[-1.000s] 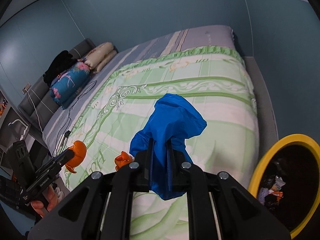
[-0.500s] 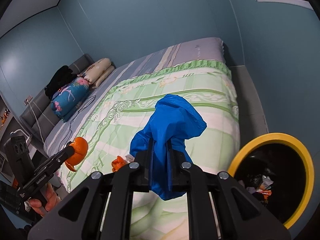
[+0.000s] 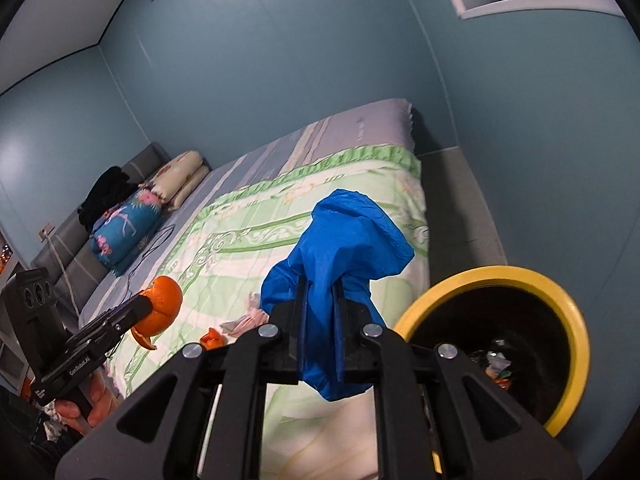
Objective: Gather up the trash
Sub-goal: 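Carry the orange peel and blue cloth over the yellow-rimmed bin, then open both tools to drop the peel and blue cloth into the bin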
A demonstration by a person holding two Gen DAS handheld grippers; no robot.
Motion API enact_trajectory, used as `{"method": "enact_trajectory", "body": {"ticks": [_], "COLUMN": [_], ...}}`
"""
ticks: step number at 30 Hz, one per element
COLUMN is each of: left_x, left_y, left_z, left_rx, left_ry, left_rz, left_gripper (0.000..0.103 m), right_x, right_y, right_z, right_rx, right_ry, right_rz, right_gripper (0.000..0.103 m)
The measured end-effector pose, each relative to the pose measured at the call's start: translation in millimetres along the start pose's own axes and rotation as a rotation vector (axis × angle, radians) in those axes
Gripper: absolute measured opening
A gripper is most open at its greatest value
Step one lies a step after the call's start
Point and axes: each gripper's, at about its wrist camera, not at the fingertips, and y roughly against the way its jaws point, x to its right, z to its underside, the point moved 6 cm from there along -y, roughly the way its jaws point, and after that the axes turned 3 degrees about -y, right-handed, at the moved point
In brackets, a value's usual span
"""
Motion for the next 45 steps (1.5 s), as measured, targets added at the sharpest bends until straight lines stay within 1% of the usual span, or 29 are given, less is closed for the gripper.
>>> {"method": "enact_trajectory", "body": {"ticks": [10, 16, 19, 23, 28, 35, 38, 41, 45], "left_x": [47.4, 71.8, 83.7, 99.7, 109.8, 119.9, 126.0, 130.1, 131.2], "left_y": [-33.2, -55.7, -68.9, -90.1, -115.6, -156.2, -172.4, -189.4, -211.0], "left_z": [-7.4, -7.1, -6.0, -0.3, 10.0, 28.3, 36.7, 43.5, 54.7], "left_rx": [-0.013, -0.037, -0.049, -0.08, -0.112, -0.186, -0.215, -0.247, -0.305], "left_ry": [-0.07, -0.103, -0.121, -0.134, -0.131, -0.105, -0.109, -0.115, -0.094], "left_rz": [0.067, 0.102, 0.111, 0.13, 0.142, 0.162, 0.17, 0.186, 0.207], "left_gripper": [0.029, 0.029, 0.029, 0.029, 0.029, 0.029, 0.029, 0.029, 0.03], "right_x": [47.7, 65.7, 73.8, 90.7, 114.2, 140.3, 150.1, 159.9, 171.8], "right_y": [23.2, 31.1, 28.6, 20.3, 6.6, -4.4, -6.6, -12.6, -23.0], "right_z": [4.8, 10.4, 16.0, 23.8, 31.9, 40.3, 43.8, 48.5, 57.3], "right_rx": [0.041, 0.065, 0.061, 0.042, 0.016, -0.004, -0.015, -0.037, -0.074], "right_ry": [-0.056, -0.064, -0.064, -0.08, -0.108, -0.141, -0.148, -0.16, -0.192], "right_rz": [0.064, 0.117, 0.141, 0.165, 0.186, 0.208, 0.212, 0.22, 0.223], "right_gripper": [0.01, 0.01, 0.01, 0.01, 0.01, 0.01, 0.01, 0.01, 0.011]}}
